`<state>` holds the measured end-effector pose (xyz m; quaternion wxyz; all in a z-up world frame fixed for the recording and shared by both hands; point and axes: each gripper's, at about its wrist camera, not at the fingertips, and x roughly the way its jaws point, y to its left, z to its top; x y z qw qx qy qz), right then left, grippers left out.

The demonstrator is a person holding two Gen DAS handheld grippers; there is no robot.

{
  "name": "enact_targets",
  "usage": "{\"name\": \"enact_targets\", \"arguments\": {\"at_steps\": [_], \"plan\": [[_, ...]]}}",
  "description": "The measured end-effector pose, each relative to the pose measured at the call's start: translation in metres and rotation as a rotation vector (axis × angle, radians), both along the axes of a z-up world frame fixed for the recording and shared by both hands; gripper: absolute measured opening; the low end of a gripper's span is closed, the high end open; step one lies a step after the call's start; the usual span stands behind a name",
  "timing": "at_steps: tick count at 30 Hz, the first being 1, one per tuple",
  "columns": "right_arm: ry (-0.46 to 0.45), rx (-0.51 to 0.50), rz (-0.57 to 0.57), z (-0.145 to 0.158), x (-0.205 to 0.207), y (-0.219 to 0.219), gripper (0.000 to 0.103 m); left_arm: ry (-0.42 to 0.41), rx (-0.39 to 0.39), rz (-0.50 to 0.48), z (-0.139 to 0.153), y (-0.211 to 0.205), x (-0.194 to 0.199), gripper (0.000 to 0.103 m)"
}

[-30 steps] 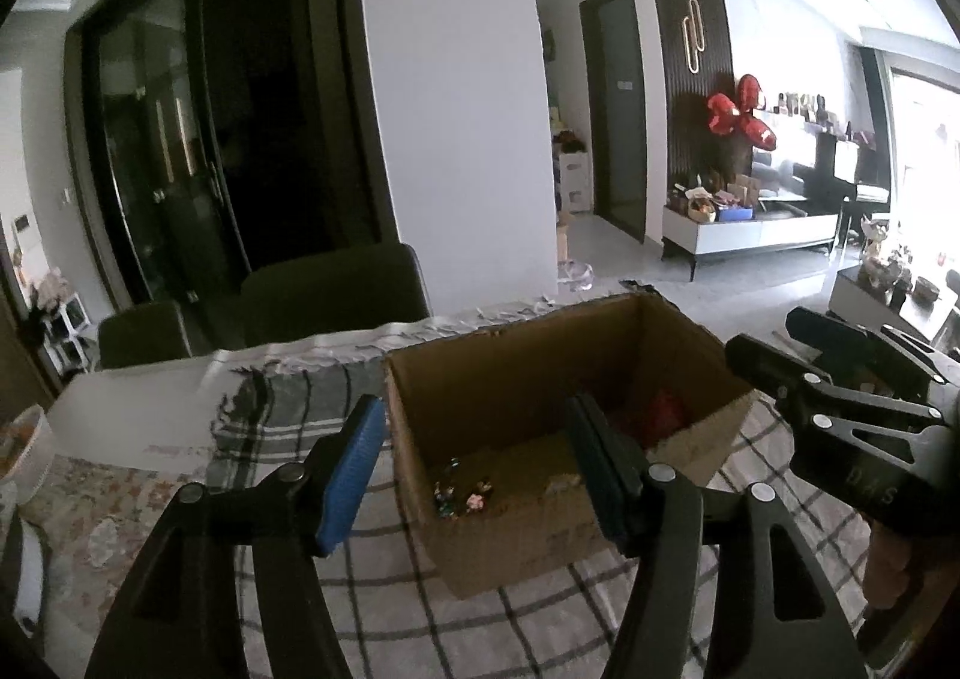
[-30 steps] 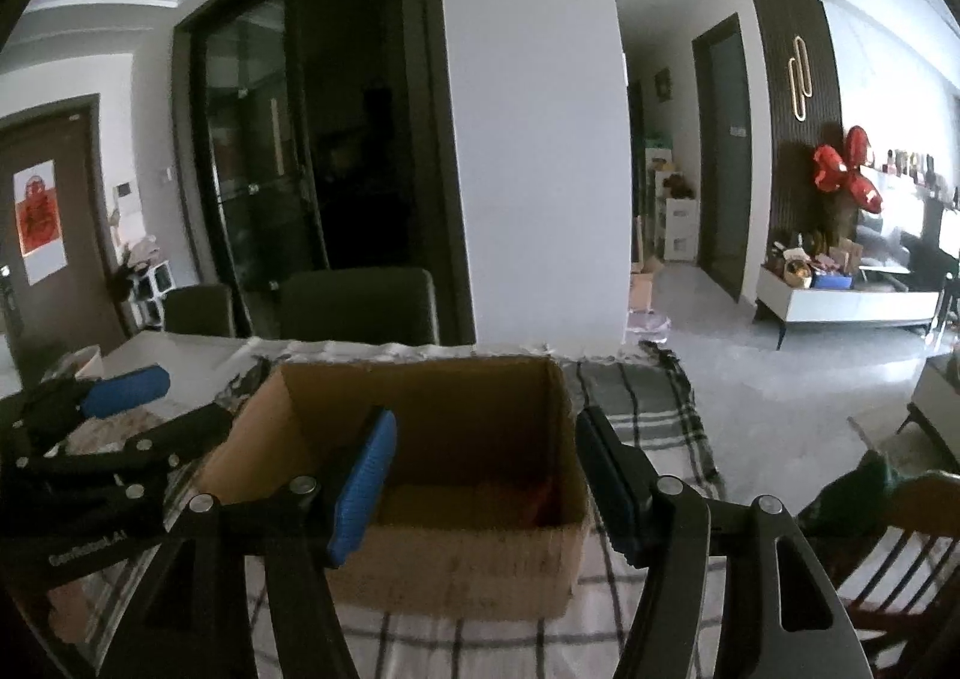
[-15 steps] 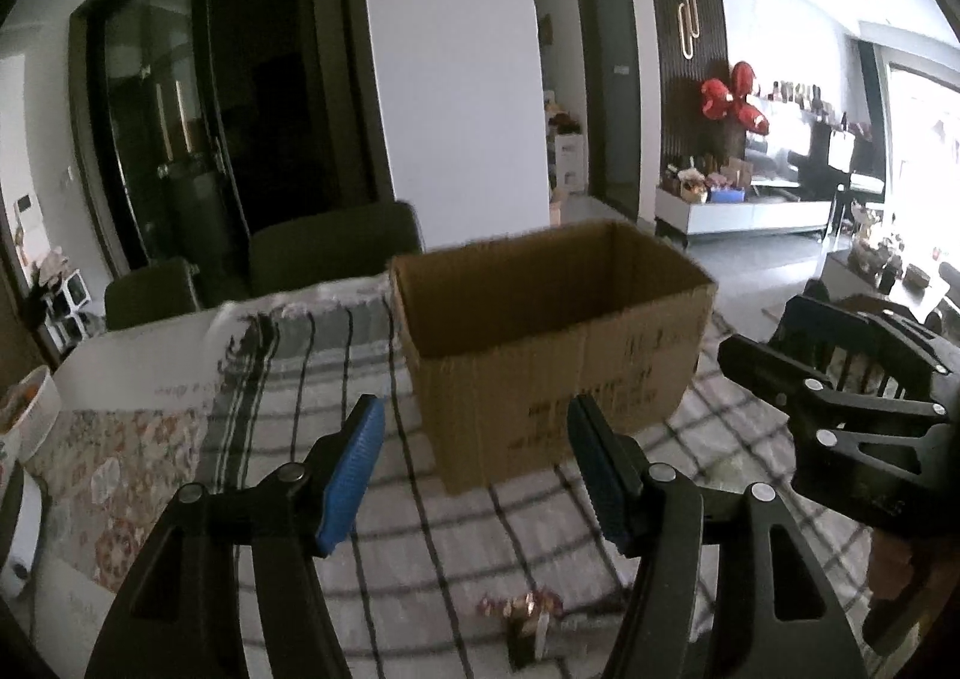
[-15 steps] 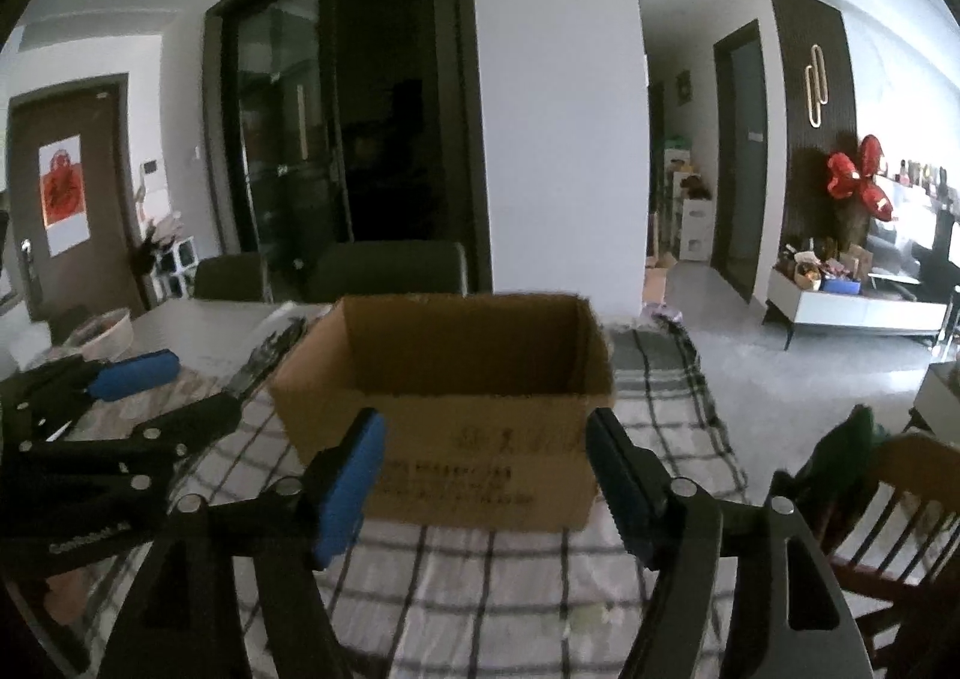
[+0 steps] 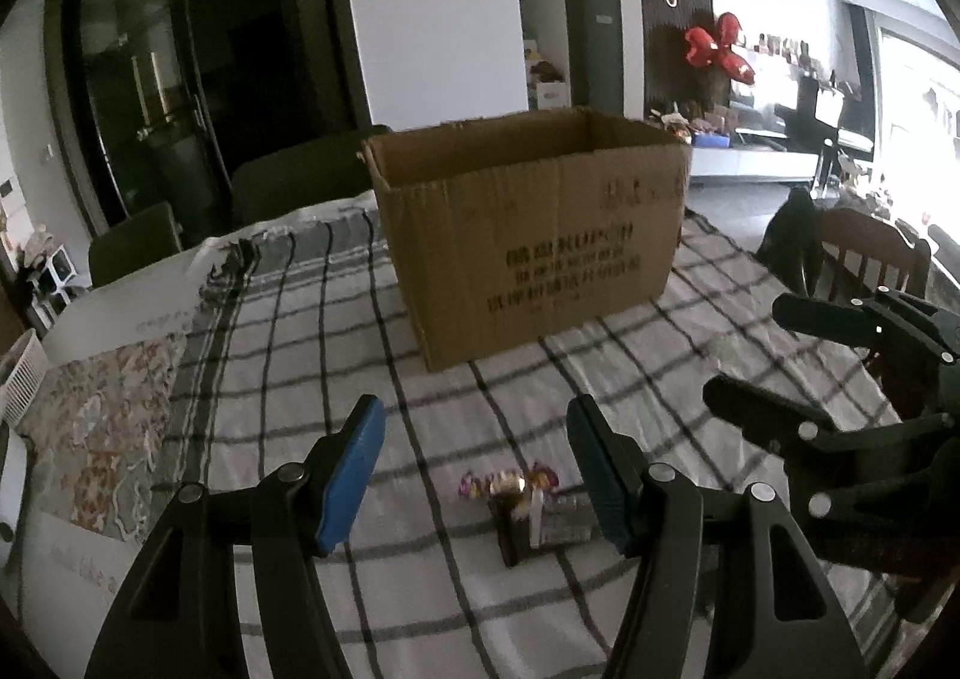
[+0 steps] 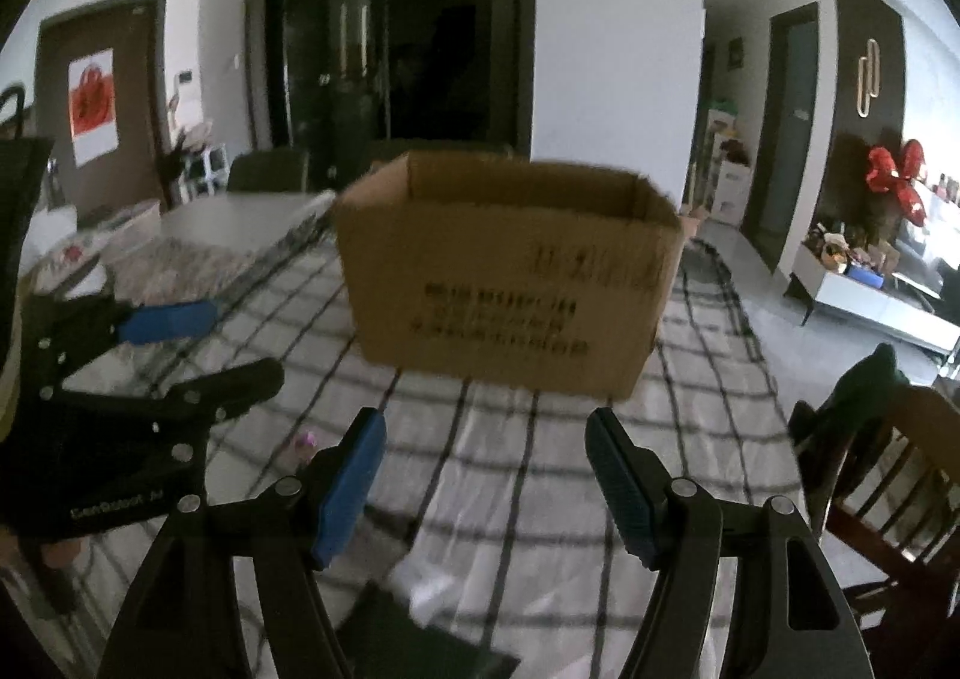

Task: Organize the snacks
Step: 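Move both tools back down toward the purple candies and white bar, then grasp a purple-wrapped candy with the left gripper while the right grasps the white bar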

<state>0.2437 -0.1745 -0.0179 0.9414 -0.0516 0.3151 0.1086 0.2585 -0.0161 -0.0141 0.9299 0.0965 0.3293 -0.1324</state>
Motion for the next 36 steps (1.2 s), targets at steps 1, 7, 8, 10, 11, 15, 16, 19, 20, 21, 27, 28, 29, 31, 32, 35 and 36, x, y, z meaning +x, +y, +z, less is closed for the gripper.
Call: {"name": "enact_targets", "arguments": {"at_steps": [1, 7, 8, 10, 11, 15, 16, 19, 20, 21, 27, 28, 29, 31, 32, 35, 36], "plan": [[0.008, -0.007, 0.006, -0.002, -0.001, 0.002, 0.070, 0.004, 0.002, -0.004, -0.003, 0.000, 0.000, 0.062], [0.060, -0.037, 0.060, -0.022, -0.009, 0.016, 0.069, 0.048, 0.006, -0.034, -0.025, 0.004, 0.000, 0.056], [0.068, -0.037, 0.069, -0.025, -0.008, 0.017, 0.069, 0.053, -0.001, -0.033, -0.029, 0.005, 0.001, 0.055], [0.082, -0.052, 0.090, -0.032, -0.009, 0.023, 0.067, 0.066, -0.019, -0.029, -0.035, 0.009, 0.004, 0.054], [0.086, -0.060, 0.098, -0.034, -0.008, 0.025, 0.065, 0.073, -0.029, -0.024, -0.039, 0.010, 0.006, 0.054], [0.112, -0.080, 0.134, -0.045, -0.006, 0.033, 0.058, 0.101, -0.059, -0.012, -0.050, 0.015, 0.014, 0.052], [0.118, -0.079, 0.142, -0.047, -0.005, 0.035, 0.056, 0.110, -0.069, -0.011, -0.053, 0.016, 0.016, 0.052], [0.130, -0.080, 0.162, -0.053, -0.002, 0.039, 0.054, 0.133, -0.100, -0.015, -0.060, 0.017, 0.022, 0.052], [0.134, -0.075, 0.173, -0.055, -0.001, 0.040, 0.051, 0.137, -0.104, -0.012, -0.062, 0.016, 0.024, 0.052], [0.141, -0.071, 0.186, -0.057, 0.000, 0.042, 0.051, 0.142, -0.109, -0.010, -0.065, 0.017, 0.026, 0.052], [0.162, -0.070, 0.228, -0.066, 0.008, 0.048, 0.044, 0.182, -0.149, 0.006, -0.077, 0.020, 0.036, 0.052], [0.164, -0.067, 0.234, -0.067, 0.009, 0.049, 0.044, 0.182, -0.150, 0.007, -0.078, 0.020, 0.037, 0.052], [0.165, -0.065, 0.238, -0.068, 0.010, 0.049, 0.043, 0.186, -0.151, 0.009, -0.079, 0.020, 0.039, 0.052], [0.171, -0.064, 0.248, -0.071, 0.013, 0.050, 0.042, 0.192, -0.157, 0.014, -0.081, 0.020, 0.042, 0.052], [0.174, -0.063, 0.251, -0.072, 0.013, 0.051, 0.041, 0.194, -0.158, 0.017, -0.082, 0.020, 0.043, 0.052], [0.184, -0.062, 0.264, -0.076, 0.014, 0.053, 0.040, 0.200, -0.163, 0.010, -0.084, 0.018, 0.044, 0.049], [0.183, -0.061, 0.267, -0.077, 0.014, 0.053, 0.040, 0.201, -0.164, 0.009, -0.084, 0.017, 0.045, 0.047]]}}
